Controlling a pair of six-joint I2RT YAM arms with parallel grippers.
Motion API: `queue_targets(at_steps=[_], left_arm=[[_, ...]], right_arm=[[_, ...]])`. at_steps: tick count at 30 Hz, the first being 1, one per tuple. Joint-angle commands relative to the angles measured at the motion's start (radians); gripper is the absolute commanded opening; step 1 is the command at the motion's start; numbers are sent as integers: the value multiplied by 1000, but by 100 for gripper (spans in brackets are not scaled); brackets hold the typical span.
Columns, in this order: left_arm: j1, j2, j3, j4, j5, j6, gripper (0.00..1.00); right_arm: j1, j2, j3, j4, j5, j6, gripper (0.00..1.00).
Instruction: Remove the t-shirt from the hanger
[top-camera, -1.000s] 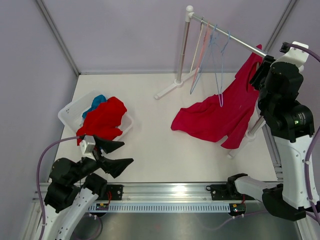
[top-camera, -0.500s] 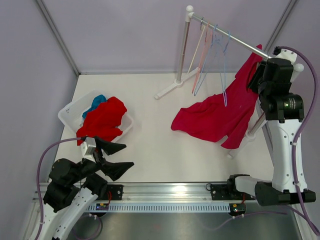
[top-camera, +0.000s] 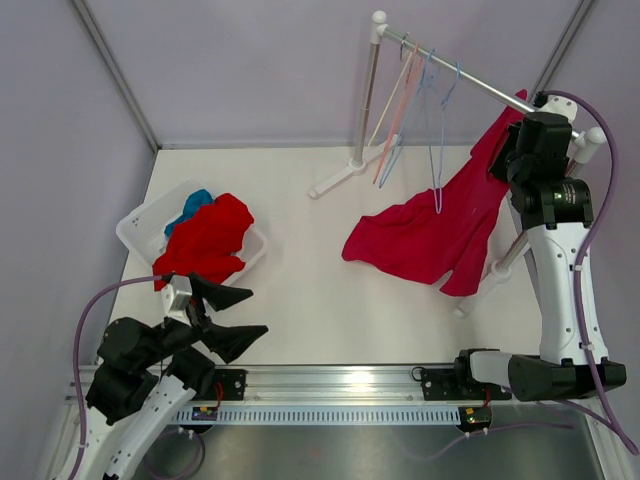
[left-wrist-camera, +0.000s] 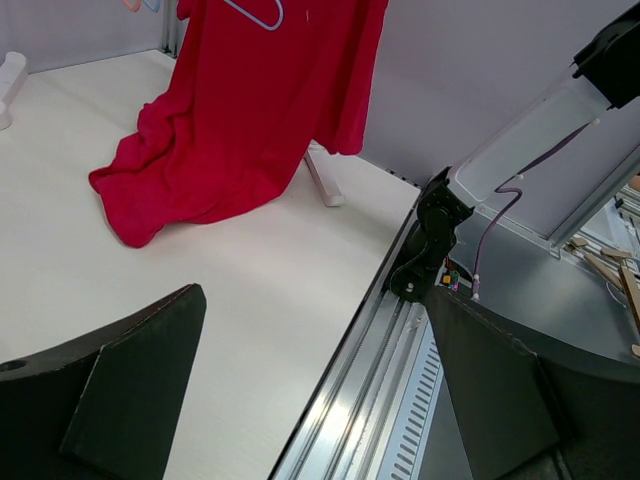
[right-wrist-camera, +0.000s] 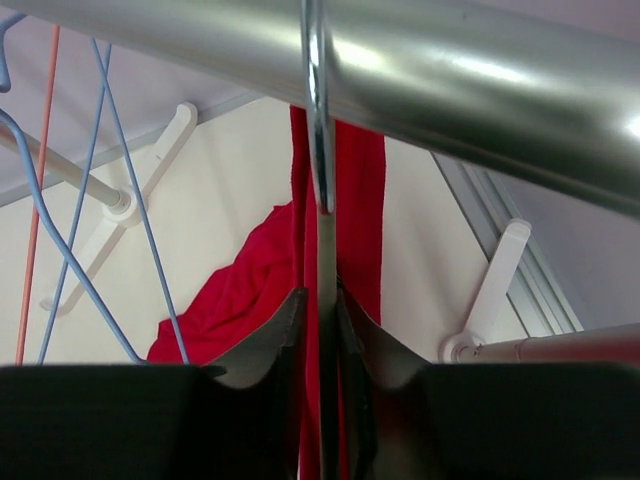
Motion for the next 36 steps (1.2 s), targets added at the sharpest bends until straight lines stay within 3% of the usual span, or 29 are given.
queue_targets(at_steps=[1,6,8,18,24,30,36], left_arm=[[-6,-40,2,40,9,-1,99],[-6,-40,2,40,8,-3,99],[-6,-42,2,41,8,-3,99],[-6,-33,2,41,13,-3,99],[-4,-30,2,40,13,-5,99],[-4,-25,2,40,11,-5,99],[2,10,3,40,9,-3,99]], right_arm=[[-7,-36,-14,91,-14,0,22],[-8,-52,-4,132,-18,-3,2],[-8,-61,1,154,-32,-11,0],[-7,-161,-68,272,-69,-23,0],[-7,-298,-258,289,-98,55,0],[6,-487,-408,195,-182,156,0],[46,-635,-536,-10,-303,265,0]])
